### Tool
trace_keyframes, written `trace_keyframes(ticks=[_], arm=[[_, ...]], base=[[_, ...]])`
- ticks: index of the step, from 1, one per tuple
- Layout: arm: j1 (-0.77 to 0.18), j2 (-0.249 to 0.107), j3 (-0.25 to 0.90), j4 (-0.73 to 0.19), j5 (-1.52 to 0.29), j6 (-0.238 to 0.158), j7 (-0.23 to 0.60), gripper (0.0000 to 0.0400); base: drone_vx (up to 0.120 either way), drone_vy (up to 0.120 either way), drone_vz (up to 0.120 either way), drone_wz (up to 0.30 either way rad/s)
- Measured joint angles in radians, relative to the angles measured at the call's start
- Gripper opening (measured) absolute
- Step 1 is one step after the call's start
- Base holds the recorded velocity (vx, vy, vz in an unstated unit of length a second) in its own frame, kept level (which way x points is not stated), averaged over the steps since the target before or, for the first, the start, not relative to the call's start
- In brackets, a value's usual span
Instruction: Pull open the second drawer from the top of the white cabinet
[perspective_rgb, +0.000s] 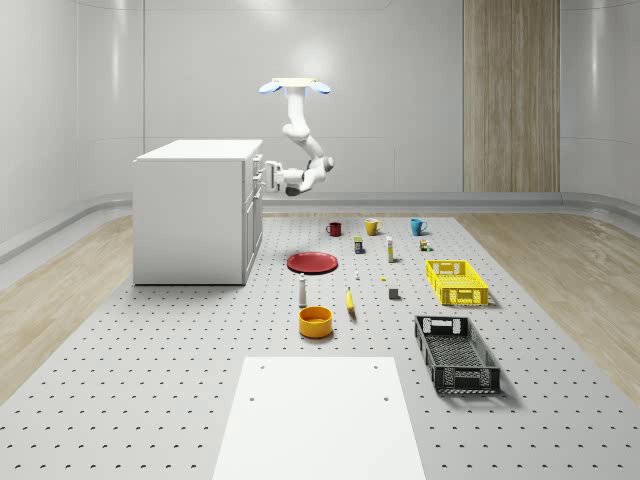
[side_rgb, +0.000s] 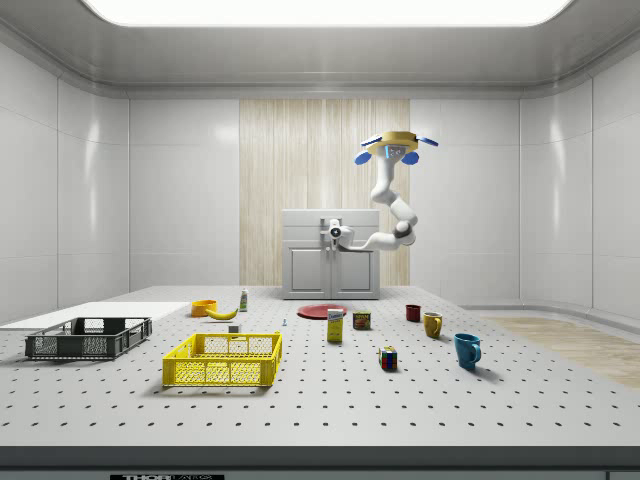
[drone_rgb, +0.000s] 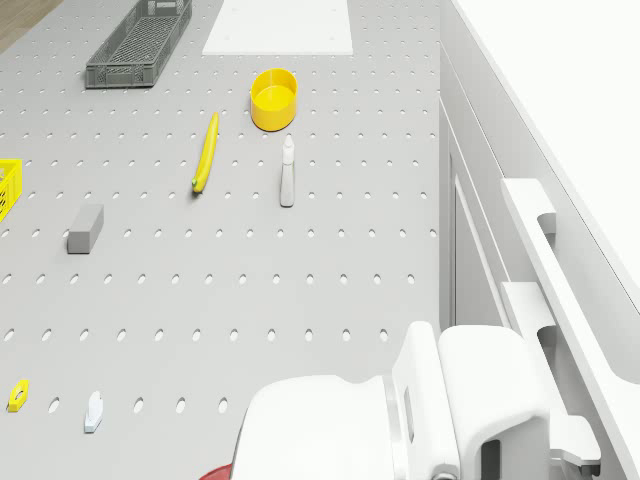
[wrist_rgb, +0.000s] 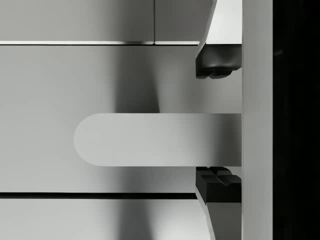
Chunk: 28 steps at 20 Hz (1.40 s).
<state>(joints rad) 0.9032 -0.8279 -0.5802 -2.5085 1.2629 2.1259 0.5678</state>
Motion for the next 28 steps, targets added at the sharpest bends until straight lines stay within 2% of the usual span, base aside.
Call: trace_keyframes(ticks=[2,3,4,6,9,10,14,15,17,18,20,21,23,25,26,27,28], arm=[[-0.006,0.004,0.004,0.001,0.004,-0.004,-0.002,0.0173],[-0.008,0.003,0.008,0.003,-0.006,-0.004,0.015,0.0180],[-0.008,0.010,0.003,-0.003,0.005,-0.007,-0.032,0.0166],[-0.018,0.016,0.009,-0.002,0.015,-0.014,-0.035,0.0140],[-0.024,0.008,0.012,0.002,-0.009,-0.018,0.027,0.0163],[-0.026,0.004,0.015,0.007,-0.023,-0.019,0.057,0.0187],[-0.030,0.001,0.007,0.004,-0.031,-0.025,0.038,0.0169],[-0.033,-0.002,0.009,0.007,-0.040,-0.028,0.070,0.0190],[-0.039,0.004,0.000,0.000,-0.028,-0.037,0.001,0.0164],[-0.044,0.002,-0.001,-0.001,-0.028,-0.043,0.001,0.0150],[-0.049,-0.007,-0.002,0.002,-0.047,-0.047,0.035,0.0167],[-0.053,0.002,-0.010,-0.005,-0.031,-0.055,-0.025,0.0152],[-0.067,-0.001,-0.012,-0.004,-0.034,-0.070,-0.015,0.0133],[-0.073,-0.008,-0.016,-0.003,-0.049,-0.078,0.023,0.0144],[-0.074,-0.023,-0.015,0.006,-0.086,-0.077,0.056,0.0189],[-0.073,-0.024,-0.027,0.000,-0.089,-0.080,0.019,0.0170],[-0.077,-0.027,-0.032,0.000,-0.089,-0.087,0.020,0.0157]], base=[[0.000,0.000,0.000,0.000],[0.000,0.000,0.000,0.000],[0.000,0.000,0.000,0.000],[0.000,0.000,0.000,0.000],[0.000,0.000,0.000,0.000],[0.000,0.000,0.000,0.000],[0.000,0.000,0.000,0.000],[0.000,0.000,0.000,0.000],[0.000,0.000,0.000,0.000],[0.000,0.000,0.000,0.000],[0.000,0.000,0.000,0.000],[0.000,0.000,0.000,0.000],[0.000,0.000,0.000,0.000],[0.000,0.000,0.000,0.000],[0.000,0.000,0.000,0.000],[0.000,0.000,0.000,0.000],[0.000,0.000,0.000,0.000]])
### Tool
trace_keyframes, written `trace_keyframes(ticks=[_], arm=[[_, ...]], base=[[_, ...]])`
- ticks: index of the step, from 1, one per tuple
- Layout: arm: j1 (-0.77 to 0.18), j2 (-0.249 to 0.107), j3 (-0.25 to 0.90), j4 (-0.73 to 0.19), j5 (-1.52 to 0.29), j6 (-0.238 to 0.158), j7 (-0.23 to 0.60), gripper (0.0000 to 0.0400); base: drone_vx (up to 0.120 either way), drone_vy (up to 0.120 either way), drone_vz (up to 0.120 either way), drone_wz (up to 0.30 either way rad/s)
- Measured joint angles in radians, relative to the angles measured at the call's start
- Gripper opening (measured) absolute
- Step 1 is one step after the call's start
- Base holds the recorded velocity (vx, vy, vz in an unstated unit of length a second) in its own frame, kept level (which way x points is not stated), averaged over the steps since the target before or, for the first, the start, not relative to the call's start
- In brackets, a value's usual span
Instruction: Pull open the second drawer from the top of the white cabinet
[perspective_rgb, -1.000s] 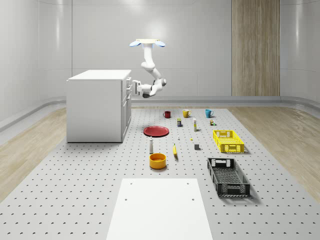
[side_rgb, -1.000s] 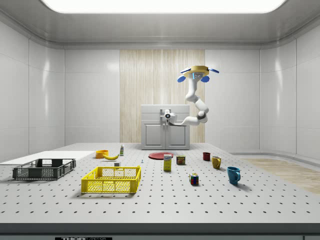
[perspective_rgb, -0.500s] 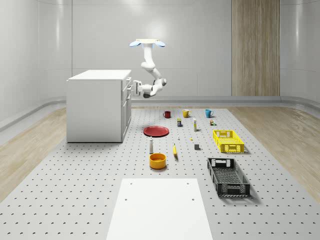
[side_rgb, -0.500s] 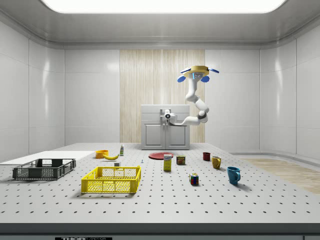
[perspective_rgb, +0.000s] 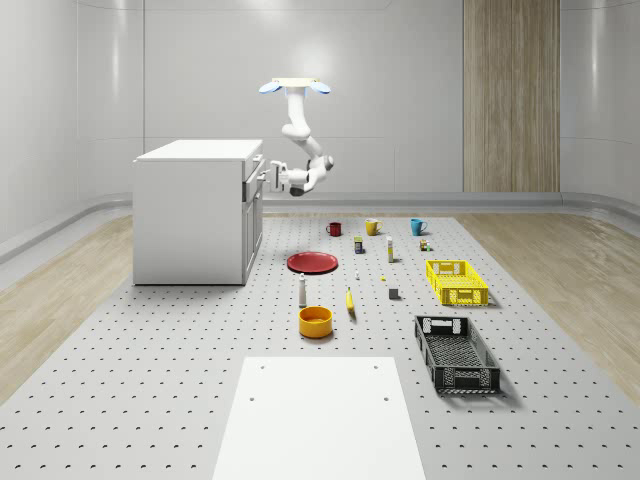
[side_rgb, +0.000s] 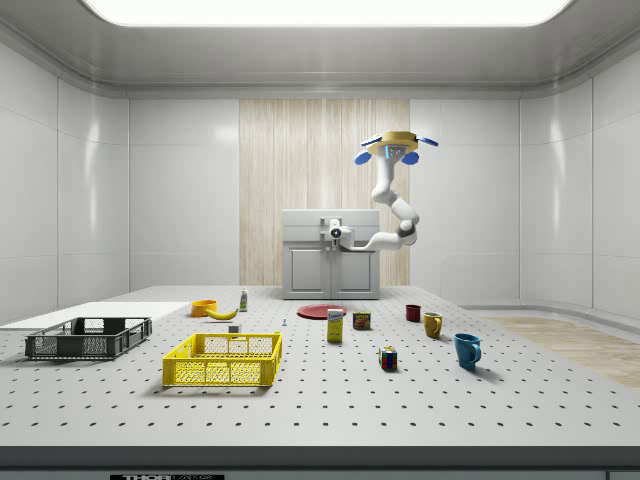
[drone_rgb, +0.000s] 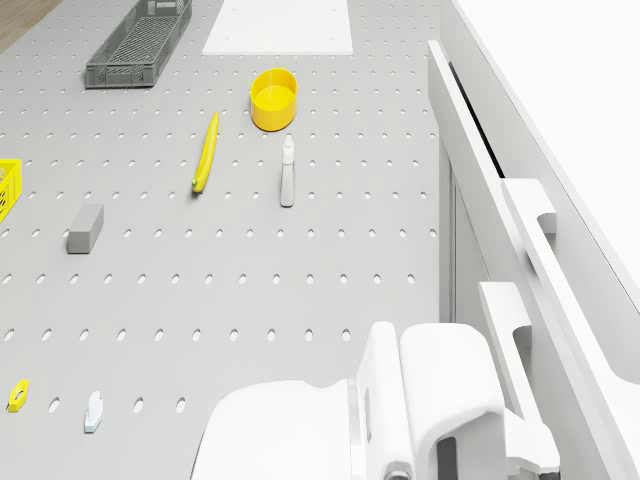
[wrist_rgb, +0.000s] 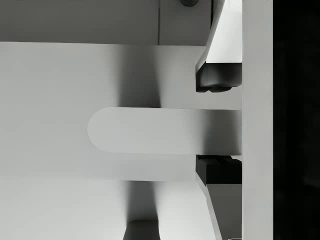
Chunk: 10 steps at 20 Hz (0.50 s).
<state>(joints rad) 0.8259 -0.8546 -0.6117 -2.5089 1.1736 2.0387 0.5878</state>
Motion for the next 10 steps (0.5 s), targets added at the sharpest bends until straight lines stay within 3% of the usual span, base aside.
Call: trace_keyframes(ticks=[1,3,4,6,10], arm=[[-0.004,-0.002,-0.004,0.000,-0.004,-0.007,0.007,0.0155],[-0.001,-0.030,-0.005,0.015,-0.063,-0.006,0.126,0.0246],[0.017,-0.038,-0.025,0.006,-0.073,0.006,0.074,0.0223],[0.021,-0.041,-0.039,0.003,-0.066,0.004,0.055,0.0177],[0.017,-0.047,-0.056,0.001,-0.075,-0.009,0.070,0.0163]], base=[[0.000,0.000,0.000,0.000],[0.000,0.000,0.000,0.000],[0.000,0.000,0.000,0.000],[0.000,0.000,0.000,0.000],[0.000,0.000,0.000,0.000]])
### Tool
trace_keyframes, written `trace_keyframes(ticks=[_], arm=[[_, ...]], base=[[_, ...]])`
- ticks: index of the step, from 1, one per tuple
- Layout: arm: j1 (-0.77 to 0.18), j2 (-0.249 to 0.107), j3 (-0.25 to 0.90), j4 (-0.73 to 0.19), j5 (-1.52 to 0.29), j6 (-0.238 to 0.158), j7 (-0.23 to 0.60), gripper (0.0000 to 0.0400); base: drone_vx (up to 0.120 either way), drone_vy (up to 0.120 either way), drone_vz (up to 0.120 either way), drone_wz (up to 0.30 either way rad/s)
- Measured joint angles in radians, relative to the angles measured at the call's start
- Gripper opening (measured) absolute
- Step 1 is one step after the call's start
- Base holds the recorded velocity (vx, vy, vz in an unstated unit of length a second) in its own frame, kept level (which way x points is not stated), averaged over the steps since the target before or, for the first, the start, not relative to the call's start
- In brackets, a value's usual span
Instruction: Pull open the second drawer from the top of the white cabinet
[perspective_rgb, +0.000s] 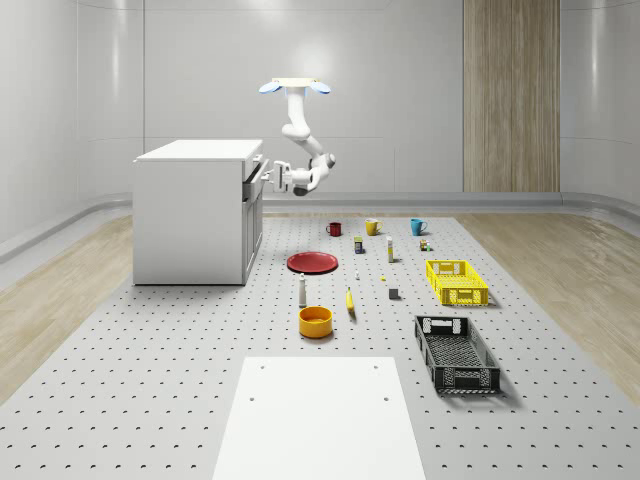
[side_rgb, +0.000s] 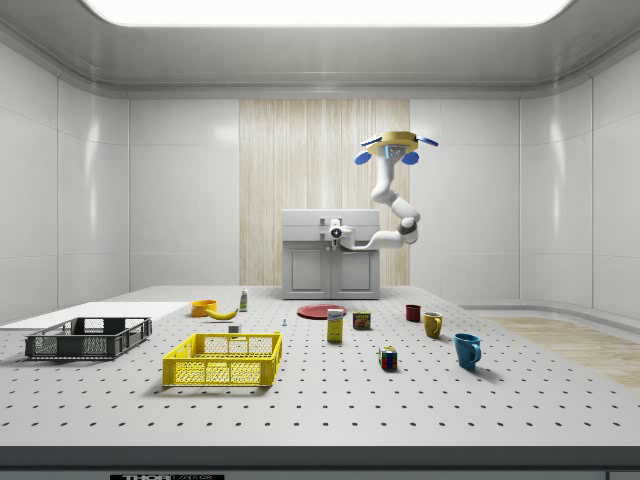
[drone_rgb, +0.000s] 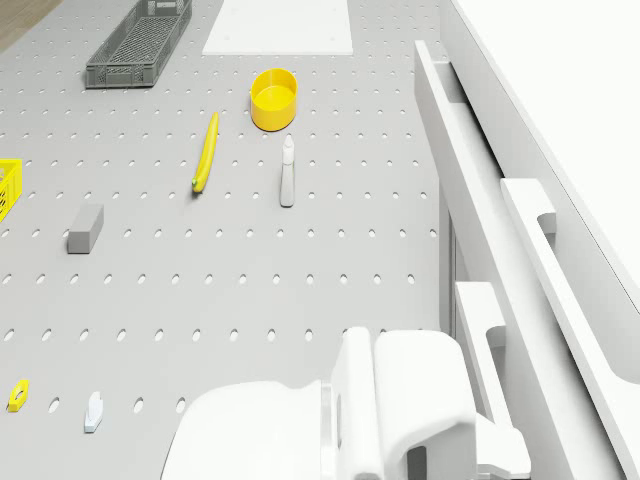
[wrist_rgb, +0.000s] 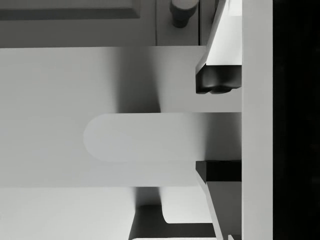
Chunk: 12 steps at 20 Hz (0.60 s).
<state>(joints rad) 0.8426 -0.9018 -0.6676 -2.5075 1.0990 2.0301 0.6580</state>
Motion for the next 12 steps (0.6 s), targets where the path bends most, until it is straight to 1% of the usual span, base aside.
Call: trace_keyframes(ticks=[4,5,6,7,8,11,12], arm=[[-0.012,-0.010,-0.021,0.002,-0.022,-0.024,-0.005,0.0156],[-0.015,-0.016,-0.024,0.006,-0.033,-0.029,0.023,0.0173],[-0.014,-0.027,-0.031,0.008,-0.058,-0.030,-0.001,0.0188],[-0.016,-0.027,-0.039,0.007,-0.058,-0.037,-0.013,0.0169],[-0.019,-0.030,-0.046,0.008,-0.062,-0.044,-0.007,0.0161],[-0.026,-0.038,-0.068,0.013,-0.082,-0.065,0.022,0.0155],[-0.025,-0.055,-0.069,0.023,-0.115,-0.067,0.048,0.0199]], base=[[0.000,0.000,0.000,0.000],[0.000,0.000,0.000,0.000],[0.000,0.000,0.000,0.000],[0.000,0.000,0.000,0.000],[0.000,0.000,0.000,0.000],[0.000,0.000,0.000,0.000],[0.000,0.000,0.000,0.000]])
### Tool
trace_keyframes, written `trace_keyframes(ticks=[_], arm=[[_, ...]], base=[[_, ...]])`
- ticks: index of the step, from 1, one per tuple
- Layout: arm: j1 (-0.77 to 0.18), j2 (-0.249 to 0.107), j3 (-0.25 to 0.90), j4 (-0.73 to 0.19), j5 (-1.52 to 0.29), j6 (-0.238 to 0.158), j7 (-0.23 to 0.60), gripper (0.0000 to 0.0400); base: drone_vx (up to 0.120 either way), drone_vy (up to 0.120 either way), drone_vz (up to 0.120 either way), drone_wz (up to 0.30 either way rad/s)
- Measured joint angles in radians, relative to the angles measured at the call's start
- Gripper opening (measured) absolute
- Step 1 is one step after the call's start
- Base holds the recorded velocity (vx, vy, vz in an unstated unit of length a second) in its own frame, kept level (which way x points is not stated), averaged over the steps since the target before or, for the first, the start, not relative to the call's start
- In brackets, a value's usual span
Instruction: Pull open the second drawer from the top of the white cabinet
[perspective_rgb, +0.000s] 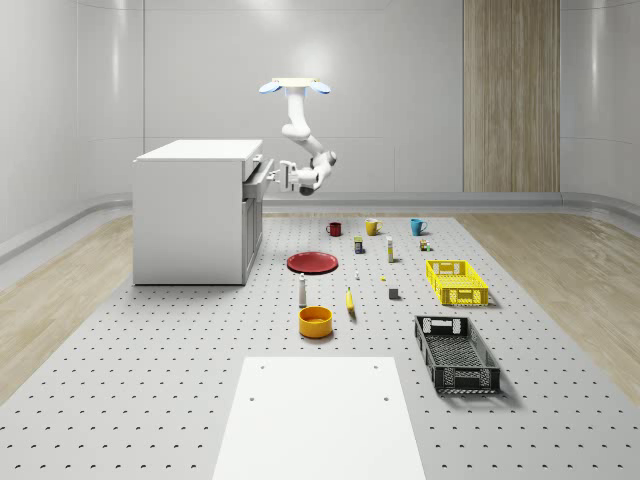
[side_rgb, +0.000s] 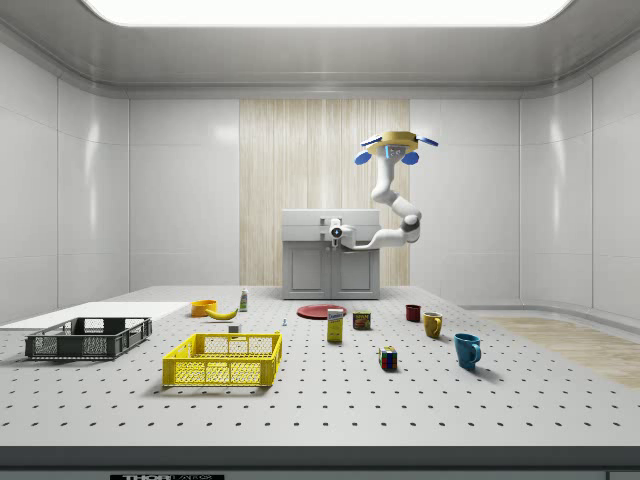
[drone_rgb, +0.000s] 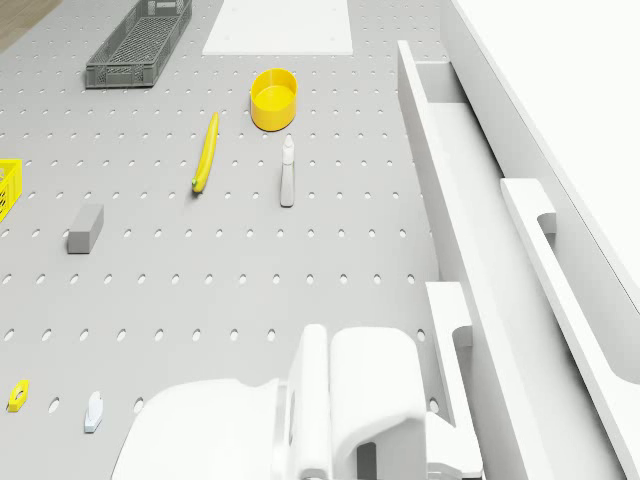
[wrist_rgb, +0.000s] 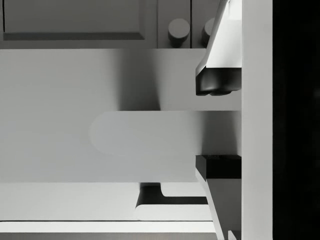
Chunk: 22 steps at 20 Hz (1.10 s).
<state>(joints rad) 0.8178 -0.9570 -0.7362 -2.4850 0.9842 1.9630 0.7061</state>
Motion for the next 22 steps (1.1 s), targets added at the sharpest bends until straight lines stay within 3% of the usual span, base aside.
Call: trace_keyframes(ticks=[2,3,4,8,9,14,16,21,22], arm=[[-0.002,-0.004,-0.022,-0.001,-0.008,-0.012,-0.029,0.0166],[-0.001,-0.019,-0.023,0.011,-0.034,-0.018,0.043,0.0223],[0.002,-0.027,-0.039,0.009,-0.052,-0.021,-0.009,0.0196],[0.003,-0.037,-0.072,0.017,-0.070,-0.042,0.026,0.0166],[0.006,-0.052,-0.074,0.027,-0.094,-0.046,0.087,0.0216],[0.012,-0.072,-0.122,0.041,-0.135,-0.071,0.065,0.0176],[0.023,-0.099,-0.133,0.055,-0.175,-0.075,0.120,0.0217],[0.025,-0.113,-0.181,0.074,-0.207,-0.110,0.091,0.0169],[0.033,-0.131,-0.188,0.082,-0.231,-0.110,0.111,0.0196]], base=[[0.000,0.000,0.000,0.000],[0.000,0.000,0.000,0.000],[0.000,0.000,0.000,0.000],[0.000,0.000,0.000,0.000],[0.000,0.000,0.000,0.000],[0.000,0.000,0.000,0.000],[0.000,0.000,0.000,0.000],[0.000,0.000,0.000,0.000],[0.000,0.000,0.000,0.000]])
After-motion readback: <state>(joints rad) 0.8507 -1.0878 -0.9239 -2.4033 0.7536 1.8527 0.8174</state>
